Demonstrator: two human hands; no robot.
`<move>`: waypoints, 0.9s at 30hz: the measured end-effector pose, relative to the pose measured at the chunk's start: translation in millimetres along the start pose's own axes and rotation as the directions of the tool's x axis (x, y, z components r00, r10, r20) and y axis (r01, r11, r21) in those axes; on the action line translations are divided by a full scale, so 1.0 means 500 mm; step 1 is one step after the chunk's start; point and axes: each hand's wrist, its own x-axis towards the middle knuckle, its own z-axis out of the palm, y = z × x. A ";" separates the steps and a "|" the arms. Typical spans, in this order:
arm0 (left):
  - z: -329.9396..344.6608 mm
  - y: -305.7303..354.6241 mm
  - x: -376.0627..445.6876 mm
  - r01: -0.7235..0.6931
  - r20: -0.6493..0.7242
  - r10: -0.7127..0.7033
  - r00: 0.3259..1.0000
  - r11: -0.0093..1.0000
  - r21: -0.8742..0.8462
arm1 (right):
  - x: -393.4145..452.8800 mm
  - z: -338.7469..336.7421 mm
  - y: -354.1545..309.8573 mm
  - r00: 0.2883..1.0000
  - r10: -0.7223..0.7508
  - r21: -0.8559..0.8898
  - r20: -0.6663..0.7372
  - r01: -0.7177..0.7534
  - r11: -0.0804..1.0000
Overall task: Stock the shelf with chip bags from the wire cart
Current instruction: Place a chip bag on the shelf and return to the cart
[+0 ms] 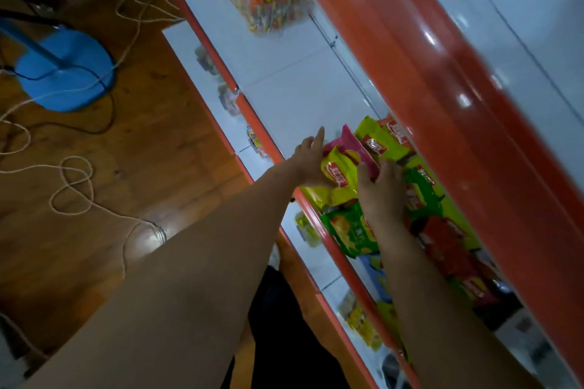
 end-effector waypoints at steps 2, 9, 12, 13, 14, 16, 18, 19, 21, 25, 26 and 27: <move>-0.034 -0.008 -0.067 0.084 -0.054 -0.093 0.994 0.986 -0.144 | -0.028 0.011 -0.018 0.999 -0.038 -0.038 -0.039 0.037 0.999; -0.123 -0.186 -0.419 0.272 -0.369 -0.389 0.845 0.904 -0.330 | -0.222 0.133 -0.124 0.876 -0.475 -0.114 0.090 0.482 0.868; -0.129 -0.277 -0.650 0.304 -0.492 -0.532 0.689 0.829 -0.470 | -0.396 0.216 -0.185 0.712 -0.652 -0.106 0.262 0.692 0.714; -0.124 -0.304 -0.738 0.301 -0.522 -0.572 0.632 0.803 -0.515 | -0.467 0.246 -0.203 0.646 -0.690 -0.097 0.326 0.749 0.656; -0.110 -0.339 -0.827 0.281 -0.553 -0.604 0.574 0.779 -0.560 | -0.543 0.276 -0.214 0.575 -0.718 -0.078 0.391 0.798 0.597; -0.055 -0.405 -1.017 0.246 -0.580 -0.688 0.436 0.711 -0.659 | -0.709 0.338 -0.222 0.410 -0.751 -0.023 0.518 0.884 0.467; 0.031 -0.459 -1.207 0.248 -0.568 -0.770 0.290 0.634 -0.733 | -0.878 0.402 -0.204 0.235 -0.774 0.053 0.588 0.944 0.327; 0.081 -0.483 -1.300 0.254 -0.558 -0.798 0.227 0.602 -0.757 | -0.962 0.434 -0.187 0.150 -0.776 0.098 0.612 0.960 0.262; 0.195 -0.523 -1.470 0.252 -0.510 -0.855 0.098 0.517 -0.818 | -1.127 0.492 -0.139 -0.015 -0.739 0.176 0.673 0.974 0.141; 0.443 -0.572 -1.739 0.170 -0.295 -0.945 -0.138 0.271 -0.947 | -1.401 0.580 -0.004 -0.259 -0.605 0.301 0.752 0.953 -0.034; 0.499 -0.572 -1.788 0.139 -0.242 -0.955 -0.174 0.219 -0.966 | -1.455 0.595 0.031 -0.309 -0.556 0.331 0.772 0.941 -0.064; 0.549 -0.568 -1.832 0.100 -0.198 -0.957 -0.214 0.181 -0.978 | -1.505 0.610 0.066 -0.357 -0.502 0.361 0.788 0.928 -0.093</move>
